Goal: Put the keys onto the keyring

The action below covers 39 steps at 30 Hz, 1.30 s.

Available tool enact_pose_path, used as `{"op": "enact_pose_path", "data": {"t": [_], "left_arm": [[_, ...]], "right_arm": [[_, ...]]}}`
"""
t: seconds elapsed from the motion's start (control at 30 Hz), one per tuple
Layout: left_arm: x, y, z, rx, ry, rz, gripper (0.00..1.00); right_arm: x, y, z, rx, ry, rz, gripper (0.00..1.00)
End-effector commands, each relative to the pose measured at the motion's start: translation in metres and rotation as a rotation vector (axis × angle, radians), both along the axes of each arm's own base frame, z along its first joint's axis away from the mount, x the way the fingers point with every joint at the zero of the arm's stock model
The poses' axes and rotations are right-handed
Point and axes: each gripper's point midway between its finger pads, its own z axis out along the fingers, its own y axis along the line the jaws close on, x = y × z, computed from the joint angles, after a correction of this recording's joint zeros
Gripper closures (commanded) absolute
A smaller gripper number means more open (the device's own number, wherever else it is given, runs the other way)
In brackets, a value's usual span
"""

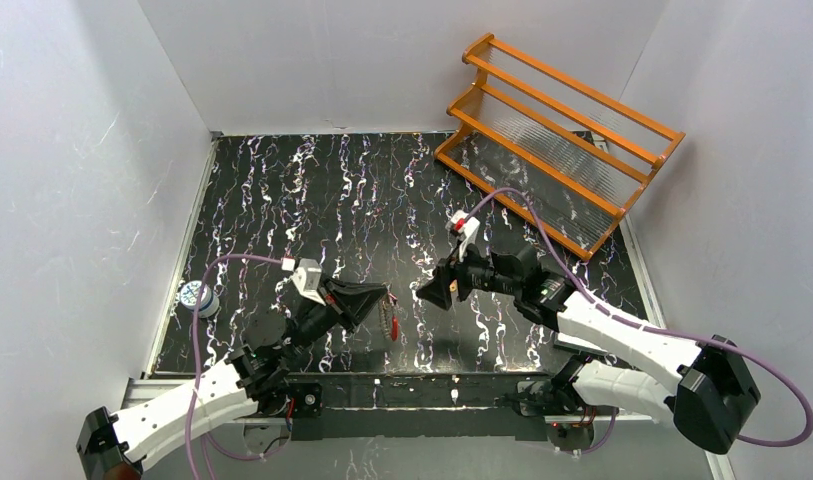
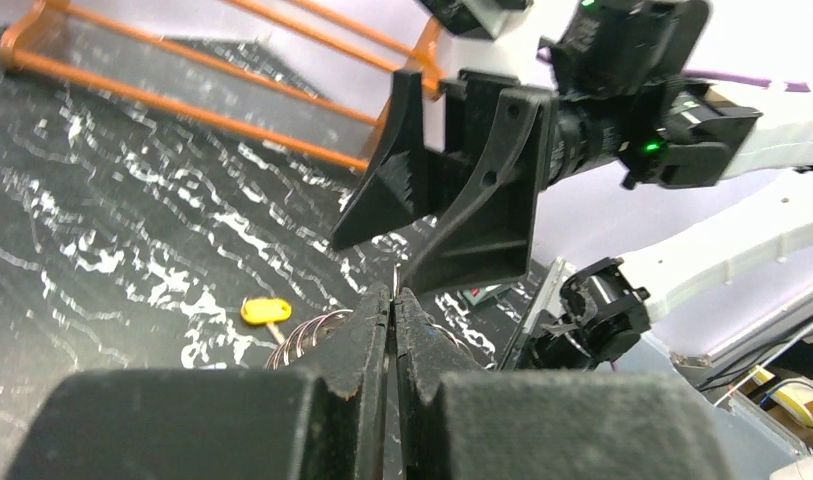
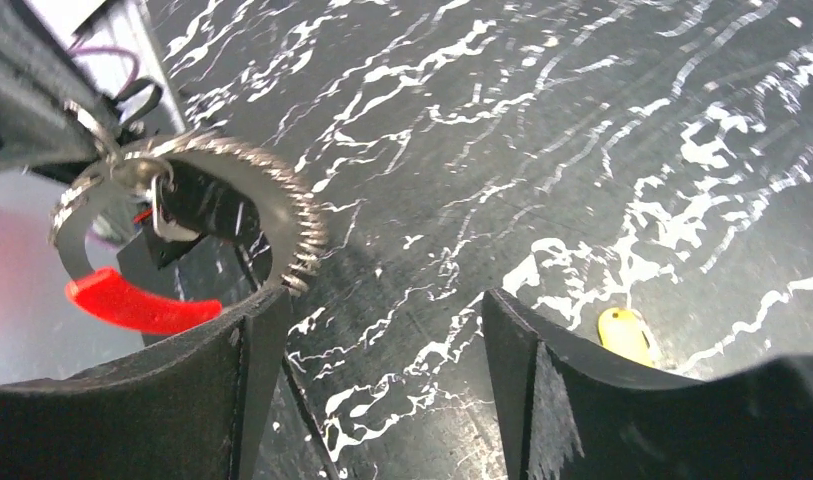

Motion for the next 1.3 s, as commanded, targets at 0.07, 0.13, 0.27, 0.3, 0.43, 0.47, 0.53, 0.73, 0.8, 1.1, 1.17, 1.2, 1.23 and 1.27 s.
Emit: {"op": "enact_pose_path", "data": {"t": [0.07,0.13,0.27,0.3,0.43,0.47,0.53,0.73,0.8,1.1,1.17,1.2,1.23,1.27], "left_arm": [[0.019,0.006,-0.009,0.067,0.167,0.113,1.0],[0.022,0.007,-0.017,0.111,0.2,0.131,1.0],[0.023,0.006,-0.025,0.16,0.221,0.134,1.0],[0.023,0.006,-0.027,0.167,0.223,0.132,1.0],[0.022,0.004,-0.032,0.193,0.234,0.127,1.0],[0.022,0.004,-0.033,0.196,0.237,0.127,1.0],[0.022,0.005,-0.035,0.201,0.246,0.128,1.0],[0.022,0.006,-0.037,0.205,0.249,0.13,1.0],[0.021,0.006,-0.037,0.207,0.25,0.129,1.0],[0.021,0.004,-0.041,0.216,0.265,0.123,1.0],[0.02,0.004,-0.042,0.214,0.268,0.122,1.0],[0.02,0.005,-0.042,0.213,0.268,0.121,1.0],[0.02,0.005,-0.042,0.212,0.267,0.12,1.0],[0.019,0.005,-0.042,0.211,0.266,0.12,1.0]], "right_arm": [[0.043,-0.037,-0.025,-0.033,0.153,-0.378,0.38],[0.051,-0.052,-0.039,-0.072,0.207,-0.464,0.42],[0.056,-0.064,-0.071,-0.162,0.322,-0.494,0.38],[0.058,-0.063,-0.076,-0.176,0.348,-0.49,0.38],[0.066,-0.054,-0.092,-0.227,0.442,-0.471,0.37],[0.069,-0.051,-0.094,-0.237,0.456,-0.466,0.37],[0.075,-0.046,-0.097,-0.254,0.477,-0.468,0.38],[0.095,-0.038,-0.102,-0.302,0.505,-0.503,0.39],[0.098,-0.04,-0.107,-0.336,0.518,-0.523,0.4],[0.097,-0.042,-0.135,-0.525,0.532,-0.558,0.41],[0.098,-0.043,-0.14,-0.557,0.514,-0.572,0.42],[0.098,-0.044,-0.142,-0.574,0.509,-0.577,0.42],[0.098,-0.043,-0.144,-0.583,0.511,-0.579,0.42],[0.099,-0.043,-0.145,-0.584,0.512,-0.579,0.43]]}}
